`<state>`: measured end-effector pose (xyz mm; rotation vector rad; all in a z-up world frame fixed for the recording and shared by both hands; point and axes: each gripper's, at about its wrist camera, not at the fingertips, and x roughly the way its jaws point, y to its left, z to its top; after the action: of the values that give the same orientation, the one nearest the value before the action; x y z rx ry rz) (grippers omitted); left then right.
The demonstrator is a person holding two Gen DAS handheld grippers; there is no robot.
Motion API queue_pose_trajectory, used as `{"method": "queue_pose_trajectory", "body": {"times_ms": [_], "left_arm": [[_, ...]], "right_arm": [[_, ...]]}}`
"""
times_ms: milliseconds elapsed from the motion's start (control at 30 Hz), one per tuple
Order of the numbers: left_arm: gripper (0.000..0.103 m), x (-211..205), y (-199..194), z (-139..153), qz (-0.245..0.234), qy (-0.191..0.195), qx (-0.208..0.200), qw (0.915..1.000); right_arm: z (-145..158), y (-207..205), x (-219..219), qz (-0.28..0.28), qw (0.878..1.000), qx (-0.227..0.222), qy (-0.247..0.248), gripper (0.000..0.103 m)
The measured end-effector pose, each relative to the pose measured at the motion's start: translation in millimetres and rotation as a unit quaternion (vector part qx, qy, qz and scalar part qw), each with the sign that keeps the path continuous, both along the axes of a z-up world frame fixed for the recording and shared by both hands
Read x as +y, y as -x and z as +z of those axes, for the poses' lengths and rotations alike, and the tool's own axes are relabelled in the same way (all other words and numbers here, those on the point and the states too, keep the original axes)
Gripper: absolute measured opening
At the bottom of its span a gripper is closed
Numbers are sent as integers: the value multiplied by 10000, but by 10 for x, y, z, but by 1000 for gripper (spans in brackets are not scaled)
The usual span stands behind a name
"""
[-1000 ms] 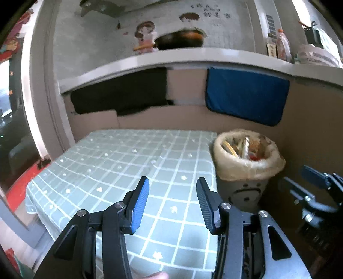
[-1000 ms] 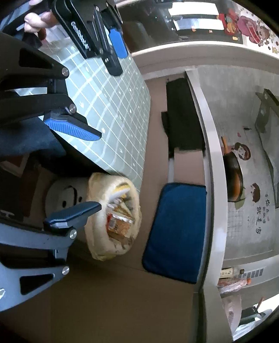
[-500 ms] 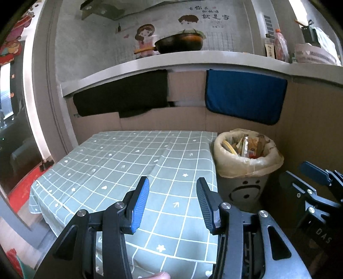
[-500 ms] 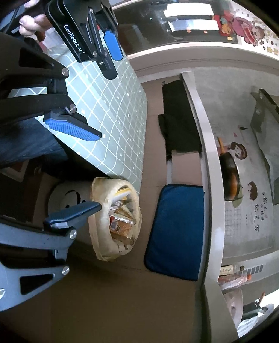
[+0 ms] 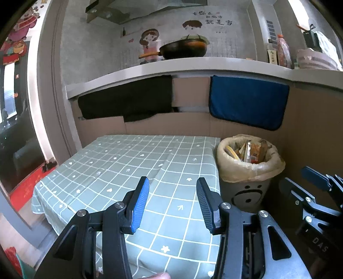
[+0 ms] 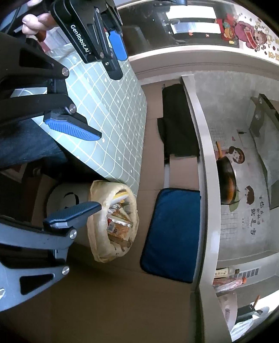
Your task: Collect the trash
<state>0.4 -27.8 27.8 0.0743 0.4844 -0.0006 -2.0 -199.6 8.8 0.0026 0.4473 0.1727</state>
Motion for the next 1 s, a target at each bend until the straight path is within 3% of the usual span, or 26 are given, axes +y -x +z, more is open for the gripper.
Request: {"method": "queue_pose_trajectory", "body": {"times_ms": [1000], "left_arm": [[47, -31, 13, 20, -154, 45, -17, 9999]], "right_arm": [[34, 30, 22, -88, 9999, -54, 41, 57]]}}
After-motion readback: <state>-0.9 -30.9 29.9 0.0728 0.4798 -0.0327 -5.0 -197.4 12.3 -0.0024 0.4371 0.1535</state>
